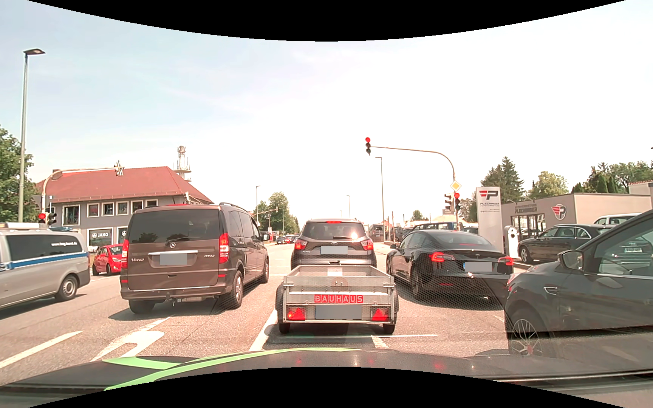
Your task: Follow the waypoints while adhering to traffic rules and regulations
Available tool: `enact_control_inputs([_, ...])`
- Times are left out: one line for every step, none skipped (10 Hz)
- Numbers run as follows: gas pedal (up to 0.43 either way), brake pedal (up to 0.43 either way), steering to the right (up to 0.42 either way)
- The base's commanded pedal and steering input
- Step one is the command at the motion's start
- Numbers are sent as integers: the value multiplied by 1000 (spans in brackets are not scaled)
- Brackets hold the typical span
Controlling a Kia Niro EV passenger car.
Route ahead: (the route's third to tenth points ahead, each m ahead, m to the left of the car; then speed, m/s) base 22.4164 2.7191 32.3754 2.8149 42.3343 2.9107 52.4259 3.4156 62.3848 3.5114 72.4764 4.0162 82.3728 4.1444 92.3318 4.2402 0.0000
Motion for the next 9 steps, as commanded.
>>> enact_control_inputs([0,256,5])
enact_control_inputs([0,256,4])
enact_control_inputs([0,256,4])
enact_control_inputs([0,256,4])
enact_control_inputs([0,250,5])
enact_control_inputs([0,256,4])
enact_control_inputs([0,256,4])
enact_control_inputs([0,256,4])
enact_control_inputs([0,250,5])
